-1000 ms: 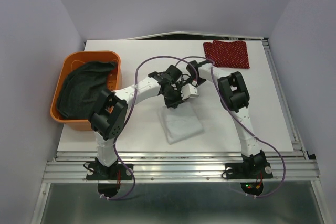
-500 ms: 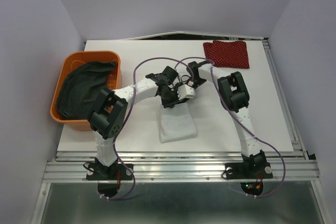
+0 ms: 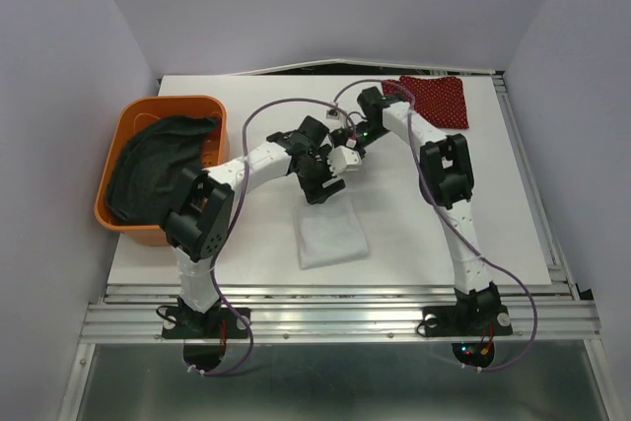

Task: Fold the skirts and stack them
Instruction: Fold the skirt, then neatly place the folded skirt to the corner

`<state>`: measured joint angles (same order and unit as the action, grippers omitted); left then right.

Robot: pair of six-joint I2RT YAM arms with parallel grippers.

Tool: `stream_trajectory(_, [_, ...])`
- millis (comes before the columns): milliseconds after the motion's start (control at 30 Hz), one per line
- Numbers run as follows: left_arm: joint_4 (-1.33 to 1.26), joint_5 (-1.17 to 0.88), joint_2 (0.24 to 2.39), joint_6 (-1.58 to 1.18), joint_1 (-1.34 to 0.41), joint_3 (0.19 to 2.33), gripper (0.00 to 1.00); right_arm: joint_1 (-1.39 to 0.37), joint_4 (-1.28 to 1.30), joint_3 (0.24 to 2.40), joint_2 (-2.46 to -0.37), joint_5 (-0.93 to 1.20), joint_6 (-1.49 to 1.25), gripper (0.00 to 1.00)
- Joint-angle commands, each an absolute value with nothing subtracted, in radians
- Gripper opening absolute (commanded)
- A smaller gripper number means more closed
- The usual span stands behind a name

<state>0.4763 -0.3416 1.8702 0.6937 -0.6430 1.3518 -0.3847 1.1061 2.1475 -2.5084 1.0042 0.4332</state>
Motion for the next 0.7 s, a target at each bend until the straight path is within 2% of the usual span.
stream_trajectory(0, [0.509,-0.311,1.697,0.595,-0.638,1.46,0.9,-0.287,1.034,2.23,-2.433,0.865,0.354,0.69])
stream_trajectory(67, [0.506,-0.295,1.626,0.514,-0.629,1.46,0.98,-0.273,1.009,2.17,-2.346,0.845,0.335,0.7])
stream_trajectory(167, [0.482,-0.302,1.541,0.396,-0.624,1.418,0.98,-0.273,1.002,2.071,-2.202,0.812,0.298,0.73])
stream_trajectory(267, [0.451,-0.409,1.476,0.234,-0.621,1.272,0.98,-0.273,0.883,1.812,-2.017,0.822,0.136,0.74])
stream_trajectory(333, [0.36,-0.5,1.438,0.12,-0.624,1.186,0.98,-0.273,0.807,1.567,-1.923,0.83,0.057,0.75])
stream_trajectory(400, [0.236,-0.534,1.384,0.049,-0.626,1.055,0.9,-0.273,0.715,1.367,-1.809,0.831,-0.045,0.81])
stream_trajectory(433, [0.201,-0.551,1.362,-0.03,-0.629,0.987,0.8,-0.273,0.662,1.264,-1.757,0.827,-0.116,0.86])
stream_trajectory(567, [0.08,-0.59,1.365,-0.13,-0.629,0.891,0.68,-0.273,0.534,1.123,-1.701,0.818,-0.246,0.89])
stream_trajectory(667, [0.066,-0.609,1.433,-0.153,-0.624,0.882,0.65,-0.273,0.442,1.029,-1.707,0.815,-0.323,0.89])
